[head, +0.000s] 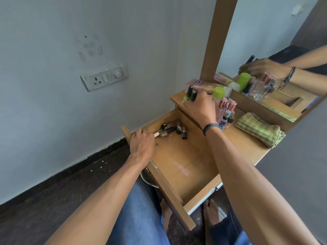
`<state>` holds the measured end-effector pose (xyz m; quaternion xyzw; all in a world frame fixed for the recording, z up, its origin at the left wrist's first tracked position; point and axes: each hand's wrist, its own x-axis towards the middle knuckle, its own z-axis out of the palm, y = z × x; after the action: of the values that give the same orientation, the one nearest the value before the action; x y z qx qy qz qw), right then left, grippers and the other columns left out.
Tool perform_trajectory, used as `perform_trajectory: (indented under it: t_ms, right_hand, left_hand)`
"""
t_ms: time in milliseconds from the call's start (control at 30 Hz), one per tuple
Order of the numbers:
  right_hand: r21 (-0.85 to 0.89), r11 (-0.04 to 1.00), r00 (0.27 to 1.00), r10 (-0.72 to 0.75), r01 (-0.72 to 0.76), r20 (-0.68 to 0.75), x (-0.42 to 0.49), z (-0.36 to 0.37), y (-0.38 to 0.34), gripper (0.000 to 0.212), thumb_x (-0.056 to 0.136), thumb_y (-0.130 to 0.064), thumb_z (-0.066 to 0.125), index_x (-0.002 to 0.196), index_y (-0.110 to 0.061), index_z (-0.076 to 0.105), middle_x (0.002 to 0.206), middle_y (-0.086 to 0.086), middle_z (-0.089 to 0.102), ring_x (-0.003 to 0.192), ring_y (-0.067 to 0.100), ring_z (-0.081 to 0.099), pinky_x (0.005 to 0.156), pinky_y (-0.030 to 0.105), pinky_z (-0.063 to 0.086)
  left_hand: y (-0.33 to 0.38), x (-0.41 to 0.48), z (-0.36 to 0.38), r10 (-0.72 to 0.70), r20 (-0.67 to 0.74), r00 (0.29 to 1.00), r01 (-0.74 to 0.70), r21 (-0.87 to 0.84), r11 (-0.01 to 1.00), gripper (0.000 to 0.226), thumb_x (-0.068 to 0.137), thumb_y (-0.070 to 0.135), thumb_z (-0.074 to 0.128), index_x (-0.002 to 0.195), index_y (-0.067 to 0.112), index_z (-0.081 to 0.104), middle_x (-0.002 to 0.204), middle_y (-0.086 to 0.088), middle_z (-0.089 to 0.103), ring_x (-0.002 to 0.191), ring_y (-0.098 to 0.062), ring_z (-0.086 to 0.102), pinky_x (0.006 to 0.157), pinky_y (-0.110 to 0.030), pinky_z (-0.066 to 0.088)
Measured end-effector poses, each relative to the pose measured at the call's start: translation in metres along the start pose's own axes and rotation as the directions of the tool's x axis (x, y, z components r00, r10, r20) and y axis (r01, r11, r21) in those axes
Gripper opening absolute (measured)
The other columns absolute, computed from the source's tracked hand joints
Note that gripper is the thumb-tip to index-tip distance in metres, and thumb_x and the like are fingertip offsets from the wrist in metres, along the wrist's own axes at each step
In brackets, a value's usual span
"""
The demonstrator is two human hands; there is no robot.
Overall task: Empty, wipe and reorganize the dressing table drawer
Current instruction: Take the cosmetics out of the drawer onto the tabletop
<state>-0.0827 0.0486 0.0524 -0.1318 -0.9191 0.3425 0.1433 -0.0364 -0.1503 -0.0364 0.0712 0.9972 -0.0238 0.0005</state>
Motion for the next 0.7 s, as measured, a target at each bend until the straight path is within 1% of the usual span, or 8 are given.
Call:
perform_trajectory:
  t_ms: [67,133,233,300,367,467,600,700]
  right_hand:
    - [-0.006,0.999,0.999,0.039,-0.039,0.004,0.014,0.002,-0.001,0.024,0.082,-0.022,0.069,0.104,-0.012,0.07,0.096,0.007,0.071,0.088,0.029,0.067,0.076,0.037,0.056]
    - [-0.015,0.997,0.997,0.07,-0.07,0.021,0.02,0.008,0.0,0.028,0.083,-0.02,0.071,0.109,-0.009,0.069,0.102,0.01,0.072,0.095,0.031,0.069,0.08,0.038,0.057]
    - [-0.052,0.993,0.994,0.103,-0.102,0.025,0.025,0.019,0.004,0.033,0.086,-0.02,0.073,0.116,-0.006,0.068,0.11,0.013,0.071,0.098,0.034,0.067,0.076,0.034,0.05]
    - [-0.019,0.991,0.991,0.136,-0.135,0.009,0.027,0.024,0.005,0.033,0.087,-0.02,0.072,0.117,-0.007,0.068,0.112,0.013,0.071,0.098,0.033,0.067,0.075,0.032,0.048]
    - [0.026,0.987,0.987,0.161,-0.16,-0.012,0.029,0.028,0.007,0.038,0.087,-0.021,0.073,0.122,-0.009,0.066,0.116,0.012,0.071,0.103,0.032,0.067,0.08,0.033,0.049]
    - [0.056,0.987,0.988,0.15,-0.148,-0.034,0.026,0.032,0.011,0.044,0.087,-0.021,0.075,0.128,-0.012,0.062,0.123,0.01,0.068,0.111,0.031,0.064,0.086,0.031,0.048]
    - [0.11,0.987,0.987,0.127,-0.116,-0.096,0.016,0.04,0.017,0.047,0.088,-0.014,0.073,0.132,-0.012,0.056,0.128,0.01,0.064,0.117,0.03,0.061,0.094,0.037,0.05]
    - [0.134,0.983,0.982,0.141,-0.125,-0.124,0.007,0.044,0.017,0.06,0.088,-0.009,0.069,0.144,-0.012,0.047,0.138,0.013,0.058,0.126,0.034,0.056,0.103,0.045,0.047]
  left_hand:
    - [0.001,0.0,-0.002,-0.002,0.011,1.0,0.002,-0.002,1.0,0.021,0.096,0.012,0.058,0.112,0.009,0.071,0.117,-0.011,0.063,0.113,-0.027,0.05,0.099,-0.041,0.044]
    - [0.002,-0.001,-0.003,-0.011,0.018,1.0,0.011,0.001,1.0,0.021,0.097,0.012,0.059,0.113,0.009,0.071,0.116,-0.01,0.064,0.113,-0.026,0.049,0.099,-0.04,0.044]
    - [0.001,-0.001,-0.003,-0.009,0.016,1.0,0.009,-0.008,1.0,0.02,0.096,0.008,0.058,0.111,0.009,0.072,0.113,-0.008,0.064,0.11,-0.026,0.049,0.097,-0.038,0.045]
    - [0.001,-0.001,-0.003,-0.012,0.006,1.0,0.012,-0.017,1.0,0.019,0.096,0.008,0.059,0.108,0.01,0.073,0.109,-0.008,0.064,0.108,-0.025,0.048,0.095,-0.037,0.045]
    - [0.001,-0.001,-0.003,-0.018,0.0,1.0,0.018,-0.024,1.0,0.017,0.096,0.007,0.059,0.105,0.009,0.073,0.106,-0.007,0.064,0.108,-0.025,0.046,0.092,-0.036,0.045]
    - [0.001,-0.002,-0.003,-0.027,-0.012,1.0,0.027,-0.04,0.999,0.016,0.096,0.006,0.059,0.105,0.009,0.073,0.106,-0.007,0.063,0.107,-0.025,0.044,0.089,-0.035,0.045]
    - [0.002,-0.003,-0.003,-0.035,-0.026,0.999,0.034,-0.056,0.998,0.019,0.095,0.004,0.059,0.107,0.01,0.074,0.112,-0.008,0.061,0.108,-0.025,0.043,0.089,-0.035,0.044]
    - [0.002,-0.004,-0.003,-0.038,-0.024,0.999,0.036,-0.064,0.997,0.02,0.096,0.003,0.058,0.108,0.009,0.073,0.116,-0.008,0.061,0.11,-0.026,0.043,0.092,-0.036,0.044]
